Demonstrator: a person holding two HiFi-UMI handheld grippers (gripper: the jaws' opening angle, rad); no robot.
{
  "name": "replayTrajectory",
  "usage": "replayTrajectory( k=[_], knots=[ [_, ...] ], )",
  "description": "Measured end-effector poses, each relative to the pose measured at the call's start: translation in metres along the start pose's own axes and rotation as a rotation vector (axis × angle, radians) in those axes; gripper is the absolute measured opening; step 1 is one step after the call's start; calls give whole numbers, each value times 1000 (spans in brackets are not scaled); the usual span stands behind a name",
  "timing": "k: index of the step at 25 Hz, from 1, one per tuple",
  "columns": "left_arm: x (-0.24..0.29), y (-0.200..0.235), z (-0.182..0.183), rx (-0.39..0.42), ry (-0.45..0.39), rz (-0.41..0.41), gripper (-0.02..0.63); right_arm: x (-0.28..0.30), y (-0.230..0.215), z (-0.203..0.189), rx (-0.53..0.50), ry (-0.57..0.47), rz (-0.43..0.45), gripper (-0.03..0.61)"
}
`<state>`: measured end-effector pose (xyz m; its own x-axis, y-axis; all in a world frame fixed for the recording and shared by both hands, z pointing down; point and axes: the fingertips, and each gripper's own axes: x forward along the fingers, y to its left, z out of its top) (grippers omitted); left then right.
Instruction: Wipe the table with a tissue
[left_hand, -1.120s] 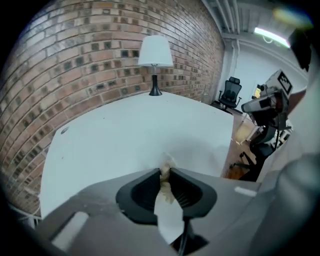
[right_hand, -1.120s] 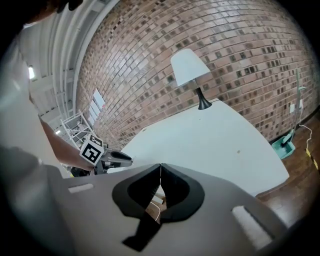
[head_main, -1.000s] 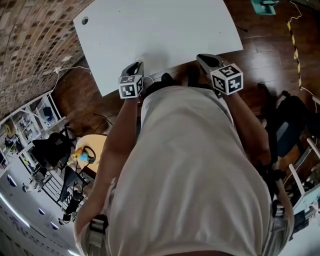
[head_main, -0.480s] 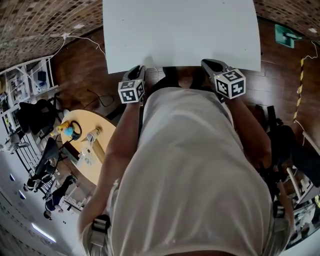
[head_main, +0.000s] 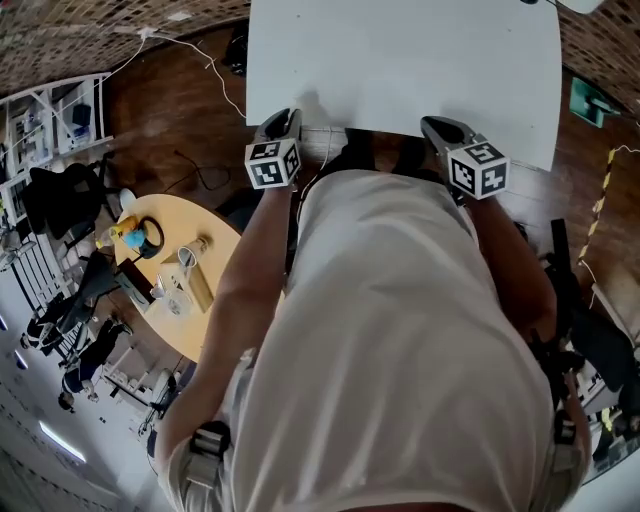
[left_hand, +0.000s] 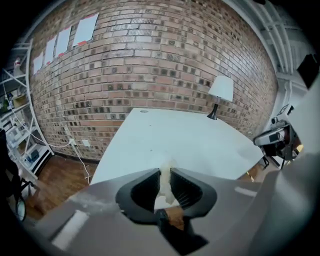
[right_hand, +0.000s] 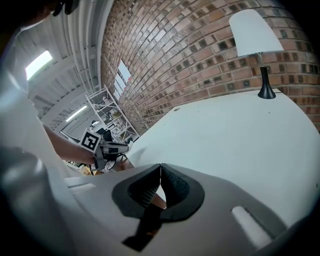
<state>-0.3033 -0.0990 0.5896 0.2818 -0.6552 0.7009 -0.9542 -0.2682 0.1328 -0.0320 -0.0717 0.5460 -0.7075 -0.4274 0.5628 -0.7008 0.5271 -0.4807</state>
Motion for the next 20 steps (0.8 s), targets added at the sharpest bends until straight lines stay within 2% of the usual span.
replayTrajectory(
  k=[3,6,12,17,20],
  knots=[
    [8,4,18,28,-21,-50,75,13,1,16,15,-12,-10,9],
    [14,12,24,78,4,-98,74,28,12,25,33,-26,-26,9],
    [45,24,35,196,78,-148,75,48,17,36,42,-37,-75,9],
    [67,42,43,234,97,-140,75,60,23,45,52,-56,-115,9],
    [79,40,44,278,122,-170,75,59,16,51,72,-61,-148,9]
  ],
)
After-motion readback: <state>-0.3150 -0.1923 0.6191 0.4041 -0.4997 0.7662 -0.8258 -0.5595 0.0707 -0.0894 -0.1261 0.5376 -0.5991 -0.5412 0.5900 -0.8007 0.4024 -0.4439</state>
